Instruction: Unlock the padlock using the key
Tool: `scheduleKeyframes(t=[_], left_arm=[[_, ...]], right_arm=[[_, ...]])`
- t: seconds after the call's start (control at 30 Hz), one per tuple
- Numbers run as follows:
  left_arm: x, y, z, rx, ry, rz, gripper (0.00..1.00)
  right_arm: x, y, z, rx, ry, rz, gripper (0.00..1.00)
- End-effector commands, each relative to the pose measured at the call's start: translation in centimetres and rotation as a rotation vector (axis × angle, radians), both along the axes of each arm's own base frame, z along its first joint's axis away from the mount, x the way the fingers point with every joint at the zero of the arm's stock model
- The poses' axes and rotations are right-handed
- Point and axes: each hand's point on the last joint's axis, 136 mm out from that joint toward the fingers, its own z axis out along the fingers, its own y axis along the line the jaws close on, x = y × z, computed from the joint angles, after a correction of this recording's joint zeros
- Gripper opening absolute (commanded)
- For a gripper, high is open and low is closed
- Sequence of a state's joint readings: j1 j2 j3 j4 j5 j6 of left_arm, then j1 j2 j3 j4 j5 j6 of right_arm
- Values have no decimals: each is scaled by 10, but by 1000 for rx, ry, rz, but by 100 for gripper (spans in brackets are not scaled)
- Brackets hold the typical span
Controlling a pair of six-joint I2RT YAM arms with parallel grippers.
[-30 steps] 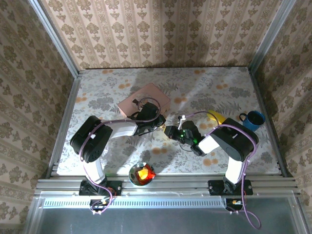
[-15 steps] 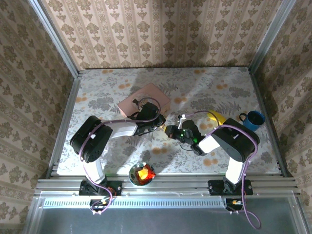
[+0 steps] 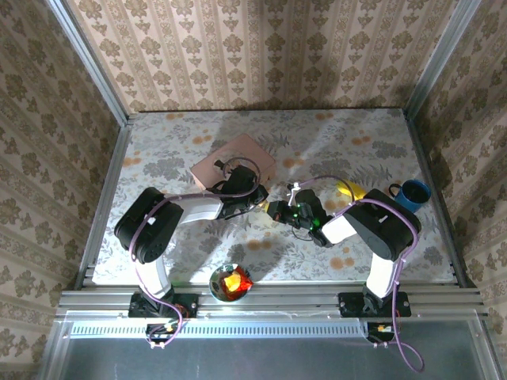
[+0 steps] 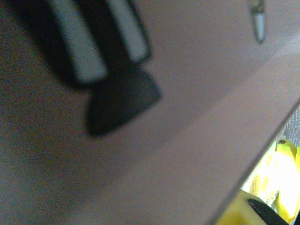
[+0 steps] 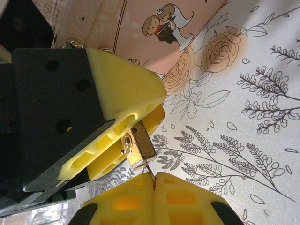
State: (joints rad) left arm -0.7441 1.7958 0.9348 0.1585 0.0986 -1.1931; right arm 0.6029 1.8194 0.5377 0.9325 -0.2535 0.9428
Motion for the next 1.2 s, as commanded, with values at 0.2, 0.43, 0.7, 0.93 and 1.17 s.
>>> scheduleKeyframes(t=[0.2,0.43,0.7,0.93,1.17], left_arm=[[-33,-7,-12,-32,133,-89,0],[-31,-7,-12,-37,128,-82,0],[-32,-6,-11,-38,126,-80,0],[-32,-6,-11,-40,126,-79,0],[-32,-7,-12,-40,126,-81,0]], right_arm=[[9,-14,21,-170,-110,-52,29],[1,-21,22,-212,-118,-47,28],[3,-12,15,-162,-102,-30,25],[3,-1,9,-97,-79,-9,23],[3,6,7,-67,-71,5,18]])
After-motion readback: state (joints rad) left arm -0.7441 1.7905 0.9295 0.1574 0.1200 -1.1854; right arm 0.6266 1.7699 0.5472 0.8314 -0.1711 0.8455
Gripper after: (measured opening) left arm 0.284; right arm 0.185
